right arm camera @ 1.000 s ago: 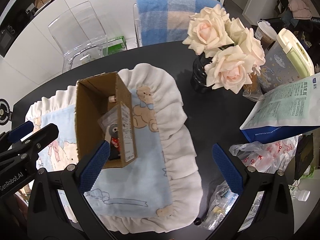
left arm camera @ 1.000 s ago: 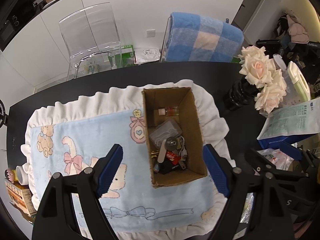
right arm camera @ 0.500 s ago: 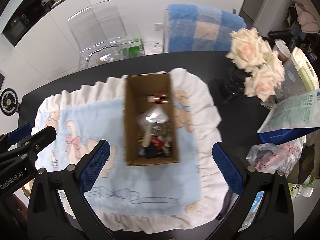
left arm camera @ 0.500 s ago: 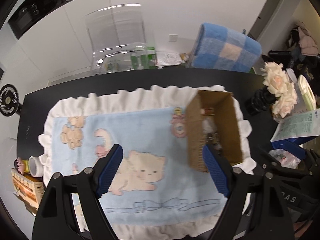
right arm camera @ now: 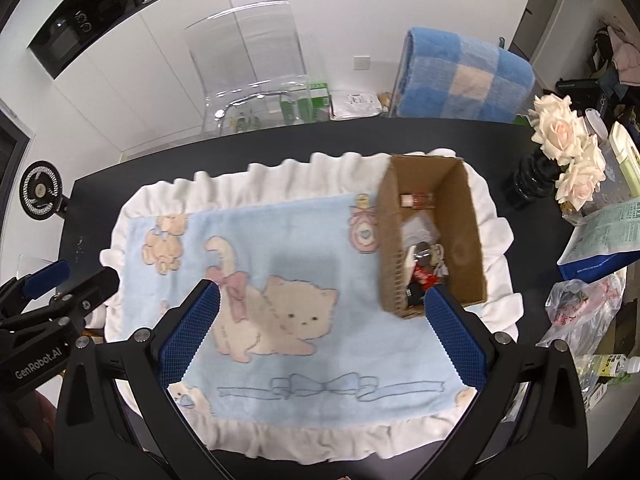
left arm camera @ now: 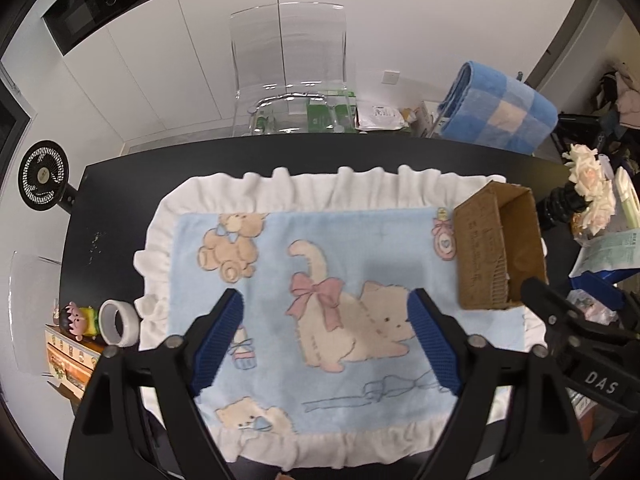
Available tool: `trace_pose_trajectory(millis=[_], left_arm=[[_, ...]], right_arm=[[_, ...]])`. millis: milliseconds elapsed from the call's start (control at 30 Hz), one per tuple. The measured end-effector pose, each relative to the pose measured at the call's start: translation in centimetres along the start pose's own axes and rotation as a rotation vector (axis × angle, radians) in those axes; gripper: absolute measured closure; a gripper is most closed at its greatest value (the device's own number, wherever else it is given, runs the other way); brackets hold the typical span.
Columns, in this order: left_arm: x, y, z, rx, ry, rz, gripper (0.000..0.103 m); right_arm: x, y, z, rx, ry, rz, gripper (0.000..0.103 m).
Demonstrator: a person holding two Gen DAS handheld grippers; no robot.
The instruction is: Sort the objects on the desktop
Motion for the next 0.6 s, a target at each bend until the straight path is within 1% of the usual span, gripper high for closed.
trace_pose_trajectory(millis=[167,300,433,600], left_arm=[[-1.5,2.1,1.7,-0.023,-0.001,0.007,0.012],[-3.0,3.4,3.8,-0.035,-0.024,0.009,0.001],[-4.6,4.7,6.0,-0.054,-0.047,0.012,0.000],[-6.4,6.0,8.5,-0.049,-0.083,0.024,0.000]], right_arm=[[-1.9,2.8,2.3,-0.007,-0.018,0.024,0.000],[-3.2,4.0,4.4,-0.016,-0.029,0.033,0.000],[-4.7,5.4,6.9,-0.019,-0.049,0.049,0.000],[-7.1,7.2,9.2,-0.012,-0.057,0.075,0.000]])
Point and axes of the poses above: each gripper's, at about its wrist camera, not at the fingertips, and z roughly against the way its jaws point, y to its left, x to its top, the point moved 4 cm from there along -z, roughly the way its jaws point, and after that the axes turned 9 degrees about x, right-handed, at the moved point
